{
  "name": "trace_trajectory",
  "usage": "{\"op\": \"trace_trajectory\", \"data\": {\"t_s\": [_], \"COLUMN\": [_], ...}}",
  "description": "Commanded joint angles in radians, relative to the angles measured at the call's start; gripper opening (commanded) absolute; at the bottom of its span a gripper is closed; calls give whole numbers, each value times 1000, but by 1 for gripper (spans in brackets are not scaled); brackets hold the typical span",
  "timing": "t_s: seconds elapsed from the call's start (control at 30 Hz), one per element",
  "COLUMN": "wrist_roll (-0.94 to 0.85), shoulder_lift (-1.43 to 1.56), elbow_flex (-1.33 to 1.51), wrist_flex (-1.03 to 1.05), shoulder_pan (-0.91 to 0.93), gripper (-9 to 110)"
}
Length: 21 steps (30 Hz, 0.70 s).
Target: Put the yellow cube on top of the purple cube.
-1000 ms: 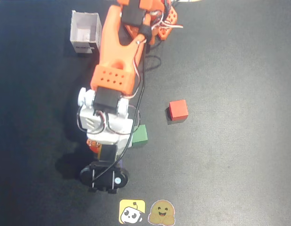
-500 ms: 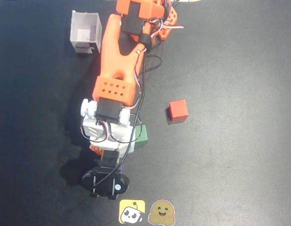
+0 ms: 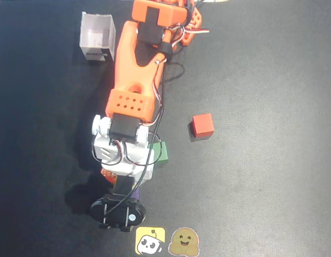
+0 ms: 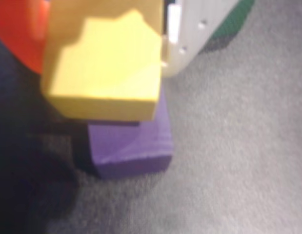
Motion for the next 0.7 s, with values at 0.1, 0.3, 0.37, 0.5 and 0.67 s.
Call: {"op": "trace_trajectory", "data": {"t_s": [0.1, 0.3, 0.37, 0.5, 0.67], "wrist_roll": [15, 28, 29, 35, 43], "shoulder_lift": [-17, -35, -41, -51, -54], "elbow_flex": [-67, -72, -74, -74, -71], "wrist_flex": [-20, -26, -28, -29, -25], "shoulder_pan": [-17, -21, -21, -23, -25], "gripper": [6, 6, 6, 6, 14]}}
